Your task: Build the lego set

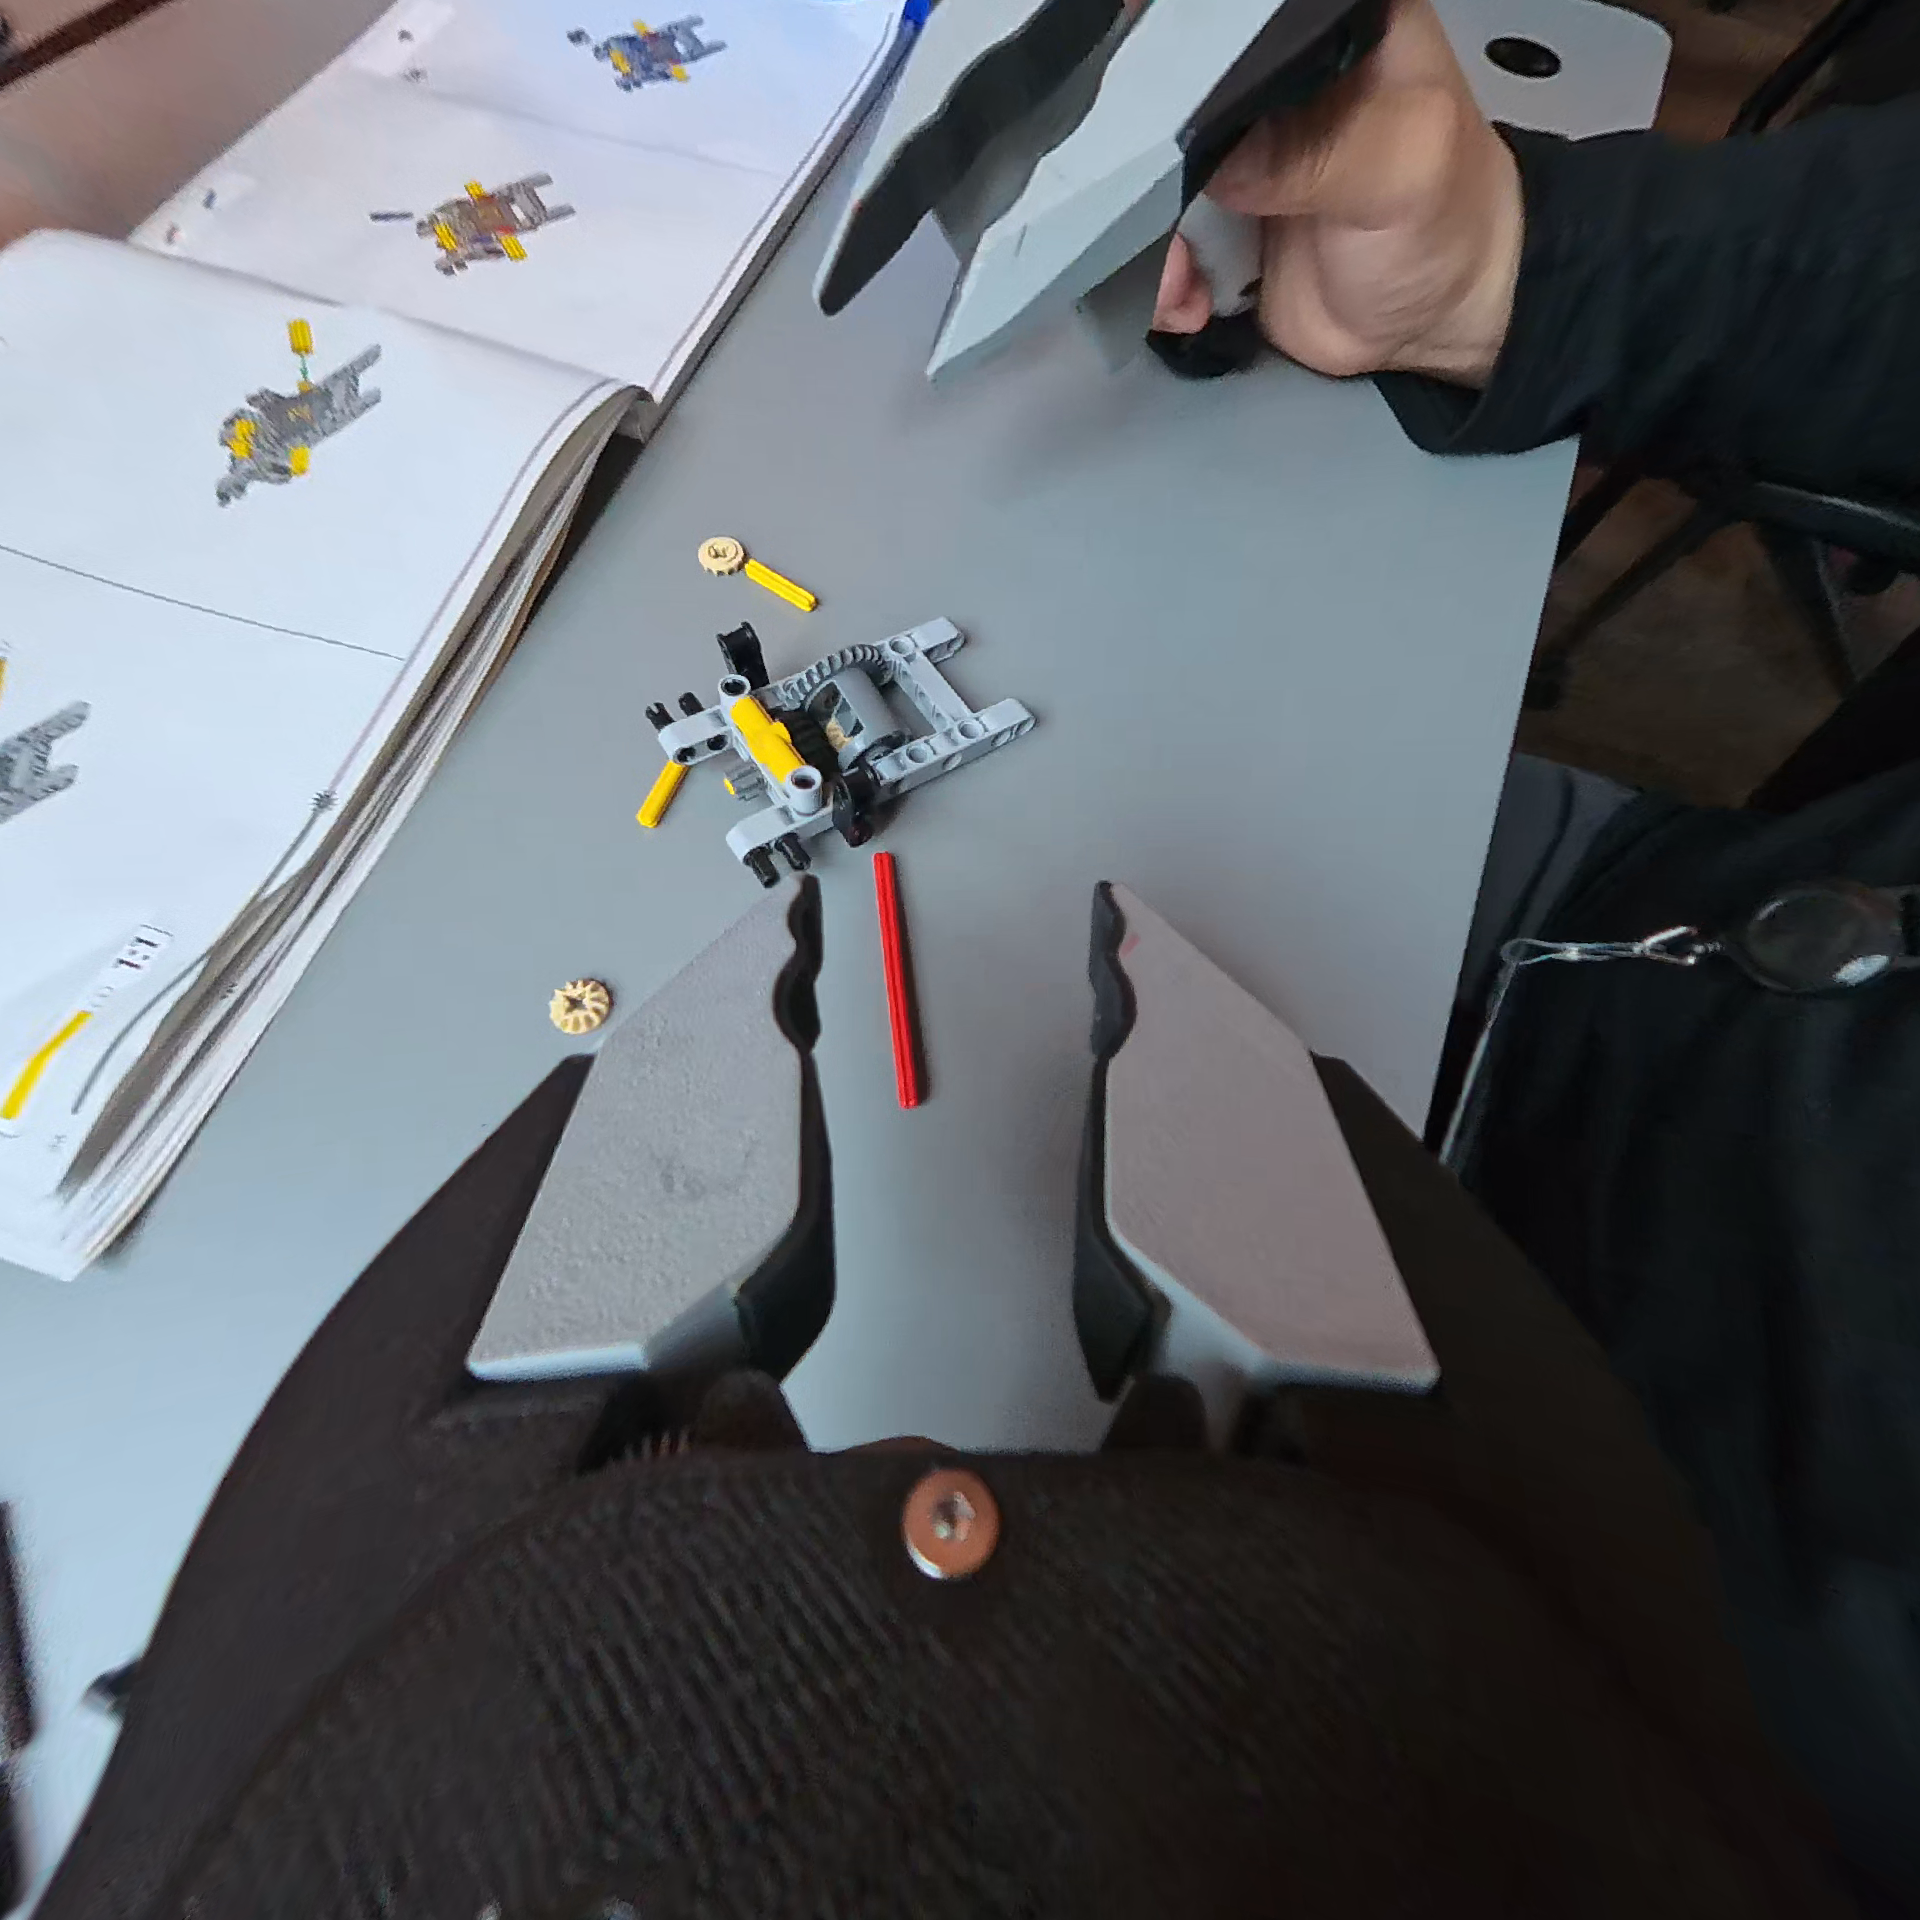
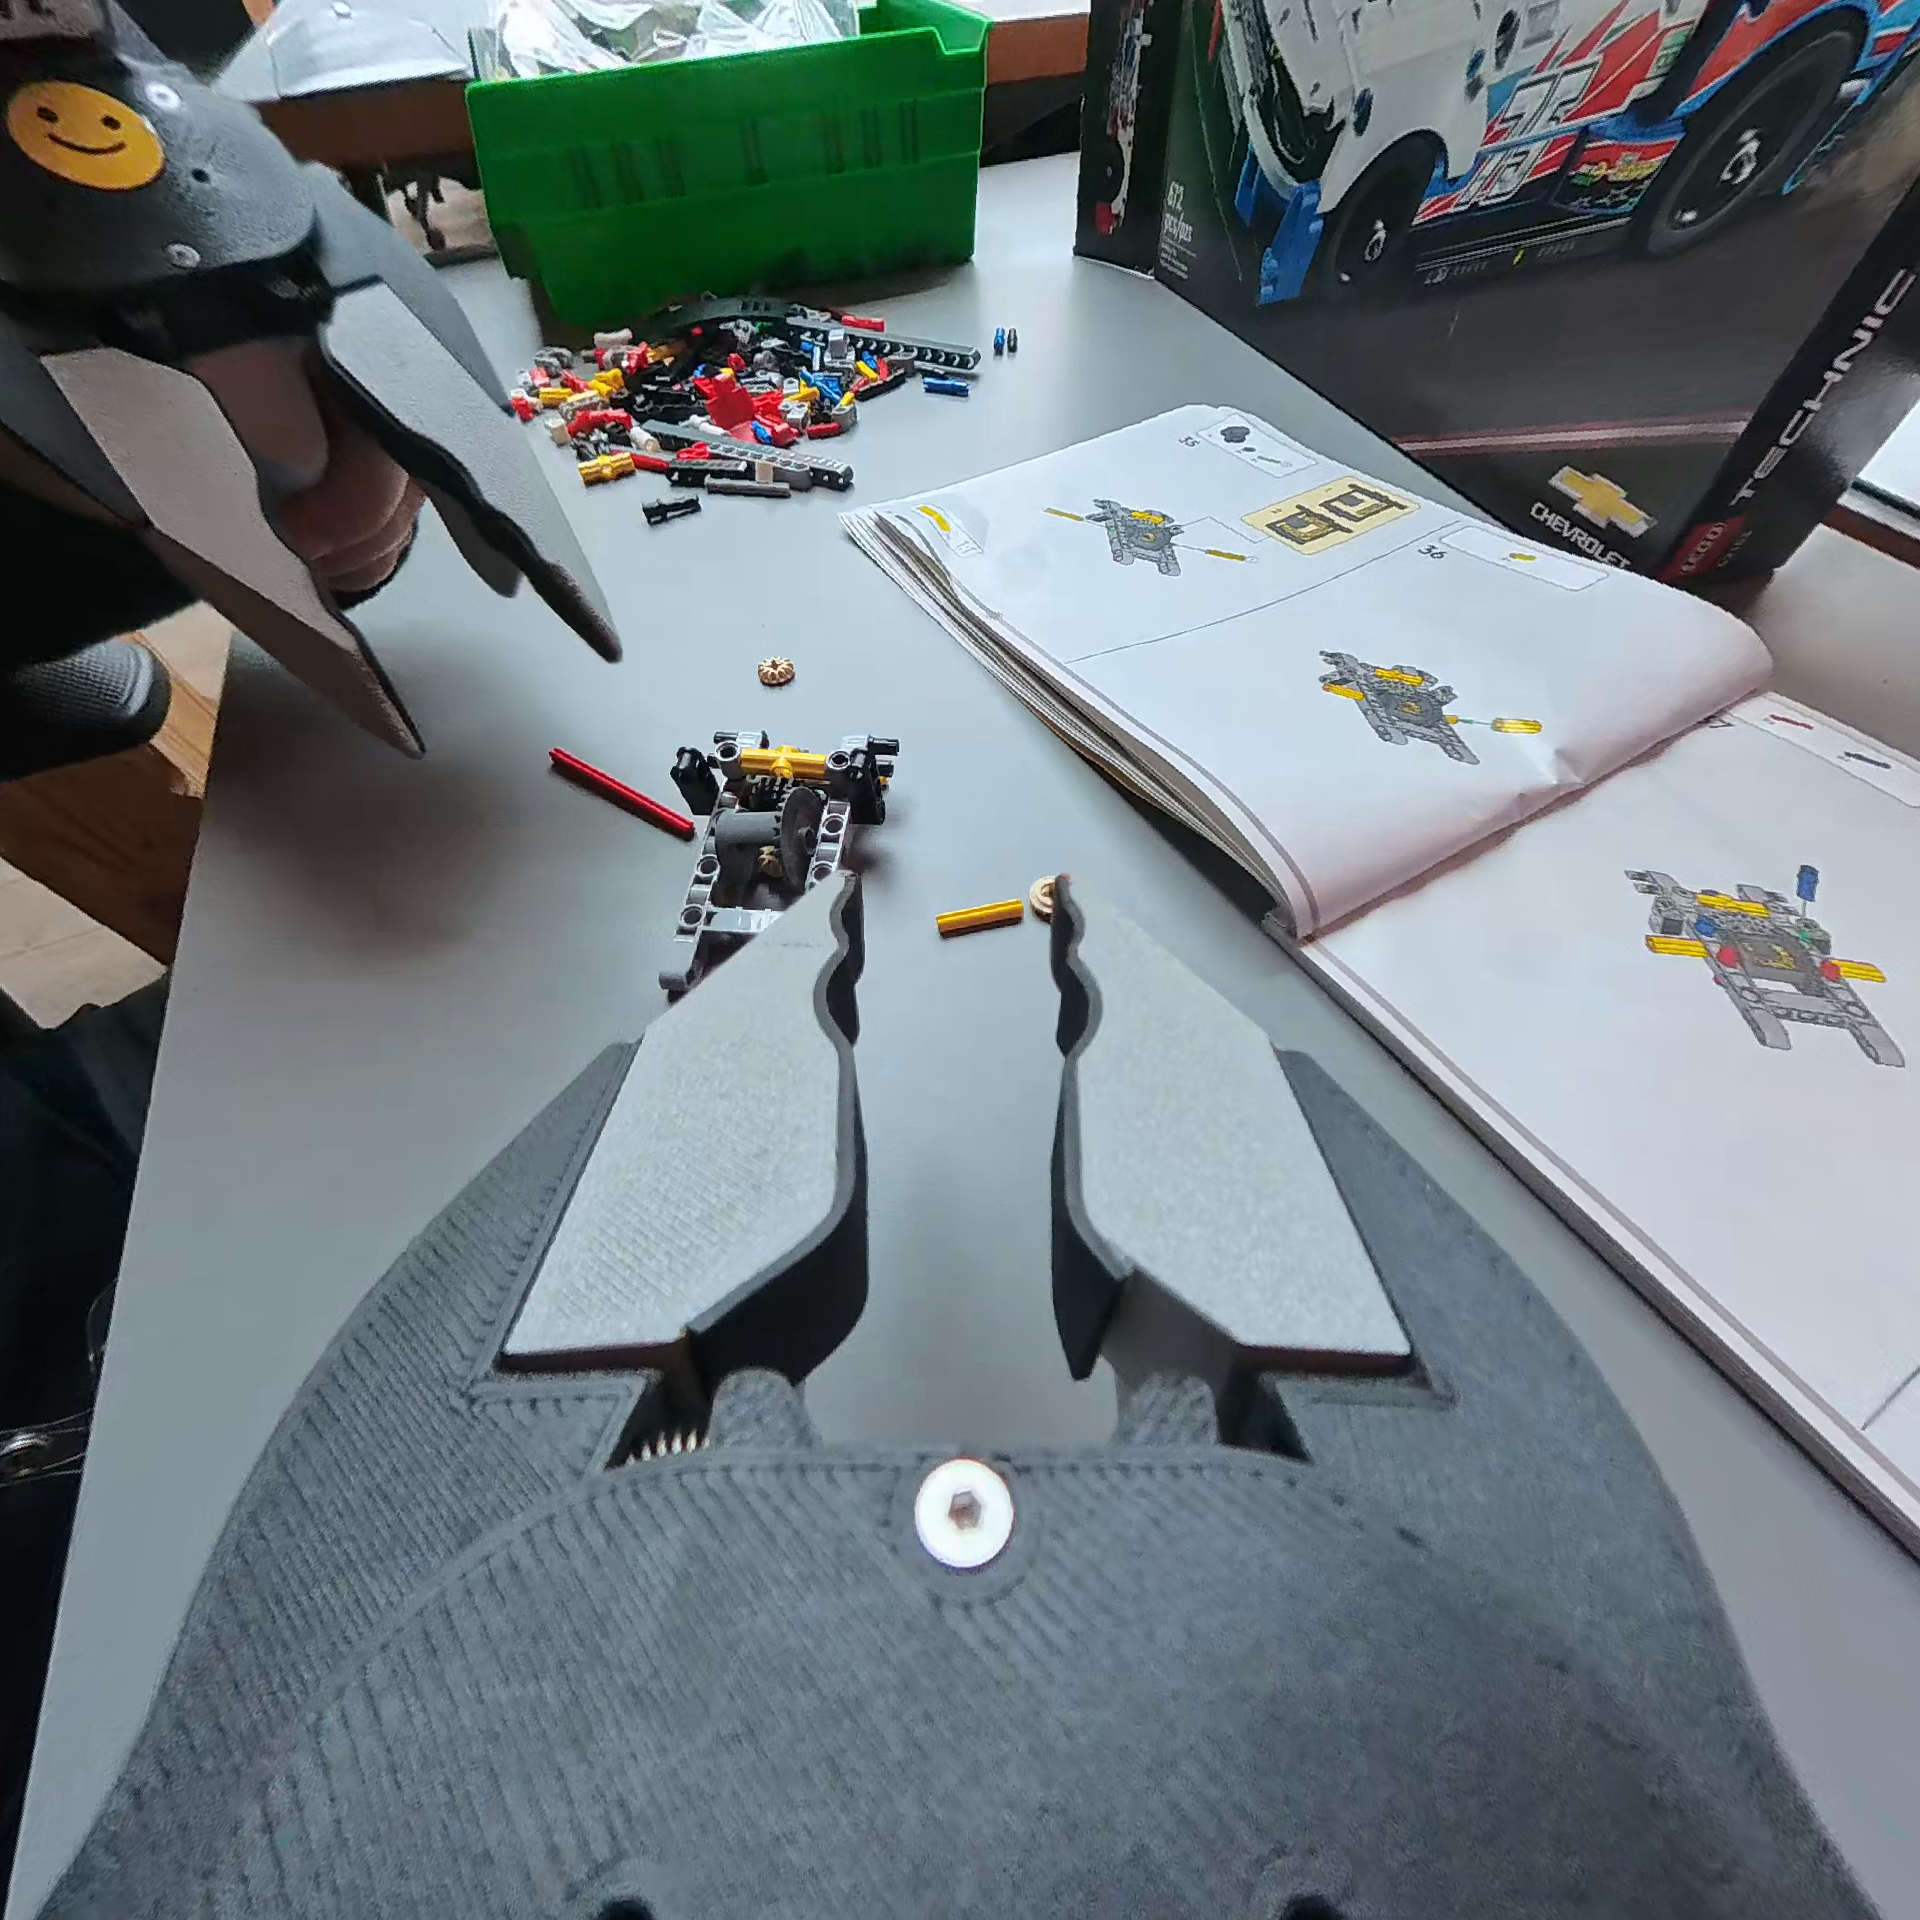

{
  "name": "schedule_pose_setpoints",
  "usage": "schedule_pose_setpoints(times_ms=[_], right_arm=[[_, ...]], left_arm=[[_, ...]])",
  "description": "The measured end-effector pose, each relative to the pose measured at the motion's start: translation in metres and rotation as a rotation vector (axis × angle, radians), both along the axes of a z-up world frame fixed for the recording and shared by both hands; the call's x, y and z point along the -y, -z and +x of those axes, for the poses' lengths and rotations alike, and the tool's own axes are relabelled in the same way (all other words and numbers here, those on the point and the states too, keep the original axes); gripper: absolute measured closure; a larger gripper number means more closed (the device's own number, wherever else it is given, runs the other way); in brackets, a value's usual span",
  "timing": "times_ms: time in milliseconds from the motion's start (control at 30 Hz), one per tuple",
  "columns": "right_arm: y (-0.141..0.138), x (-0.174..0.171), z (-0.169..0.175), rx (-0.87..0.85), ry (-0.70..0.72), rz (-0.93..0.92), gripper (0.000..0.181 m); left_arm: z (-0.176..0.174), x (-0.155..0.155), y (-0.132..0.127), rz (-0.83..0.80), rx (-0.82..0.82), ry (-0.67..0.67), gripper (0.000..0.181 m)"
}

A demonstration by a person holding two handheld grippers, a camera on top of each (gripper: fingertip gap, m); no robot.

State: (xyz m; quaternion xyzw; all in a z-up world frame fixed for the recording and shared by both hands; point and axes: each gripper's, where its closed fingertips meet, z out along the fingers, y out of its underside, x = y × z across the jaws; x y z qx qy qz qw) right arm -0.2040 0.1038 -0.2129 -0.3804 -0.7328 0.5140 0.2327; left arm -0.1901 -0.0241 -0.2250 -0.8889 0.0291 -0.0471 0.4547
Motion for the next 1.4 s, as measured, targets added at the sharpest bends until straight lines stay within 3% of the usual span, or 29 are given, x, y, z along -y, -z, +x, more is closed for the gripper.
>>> schedule_pose_setpoints(times_ms=[400, 600, 800, 1067, 1400], right_arm=[[0.006, 0.012, -0.002, -0.003, -0.034, 0.074, 0.155], [0.022, 0.005, -0.014, 0.048, -0.08, 0.175, 0.16], [0.024, -0.001, -0.023, 0.079, -0.096, 0.16, 0.164], [0.036, 0.017, -0.005, 0.103, -0.205, 0.242, 0.174], [0.043, 0.04, 0.018, 0.134, -0.358, 0.27, 0.171]], left_arm=[[-0.014, -0.035, -0.005, 0.016, 0.054, -0.069, 0.138], [-0.016, -0.038, 0.001, 0.002, 0.058, -0.079, 0.139], [-0.017, -0.037, 0.008, -0.029, 0.034, -0.084, 0.14], [-0.022, -0.031, 0.018, -0.064, -0.014, -0.087, 0.139], [-0.017, -0.034, 0.015, -0.072, -0.045, -0.077, 0.141]])
